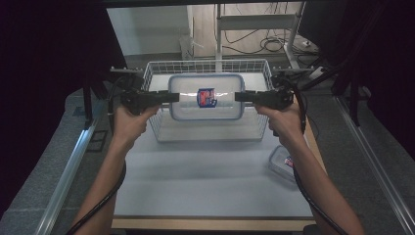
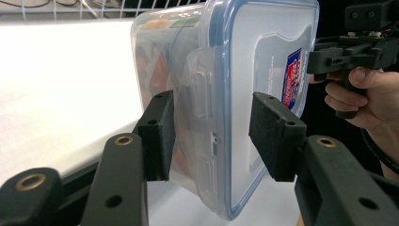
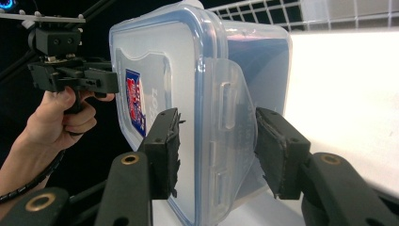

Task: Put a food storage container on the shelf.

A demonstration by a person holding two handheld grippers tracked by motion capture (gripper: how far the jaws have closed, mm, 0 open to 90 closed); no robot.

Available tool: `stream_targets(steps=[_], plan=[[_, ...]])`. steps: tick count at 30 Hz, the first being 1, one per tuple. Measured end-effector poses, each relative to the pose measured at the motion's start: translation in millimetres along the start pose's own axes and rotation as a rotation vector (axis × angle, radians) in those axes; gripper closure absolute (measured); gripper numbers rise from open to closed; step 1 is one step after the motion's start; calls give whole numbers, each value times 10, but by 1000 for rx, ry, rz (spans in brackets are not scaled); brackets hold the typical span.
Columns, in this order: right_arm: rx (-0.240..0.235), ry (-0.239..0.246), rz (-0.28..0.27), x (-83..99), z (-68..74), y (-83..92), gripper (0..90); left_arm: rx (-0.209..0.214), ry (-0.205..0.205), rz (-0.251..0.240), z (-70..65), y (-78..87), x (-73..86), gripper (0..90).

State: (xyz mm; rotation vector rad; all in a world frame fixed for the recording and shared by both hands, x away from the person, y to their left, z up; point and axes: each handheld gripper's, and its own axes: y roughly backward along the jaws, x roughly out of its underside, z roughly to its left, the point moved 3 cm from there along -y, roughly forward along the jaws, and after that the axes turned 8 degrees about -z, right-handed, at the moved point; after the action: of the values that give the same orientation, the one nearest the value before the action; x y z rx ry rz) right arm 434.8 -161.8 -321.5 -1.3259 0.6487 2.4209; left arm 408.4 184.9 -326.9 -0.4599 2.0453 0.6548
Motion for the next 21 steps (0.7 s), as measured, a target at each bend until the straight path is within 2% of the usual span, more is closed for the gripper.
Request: stream_targets(steps=[11,21], plan=[[13,-35,0,-205,-136,-135,516,-17,14,0,150,-107,-217,517],[33,-60,-6,-297,-282,-238,508,-27,46,-2,263,-223,-276,516]])
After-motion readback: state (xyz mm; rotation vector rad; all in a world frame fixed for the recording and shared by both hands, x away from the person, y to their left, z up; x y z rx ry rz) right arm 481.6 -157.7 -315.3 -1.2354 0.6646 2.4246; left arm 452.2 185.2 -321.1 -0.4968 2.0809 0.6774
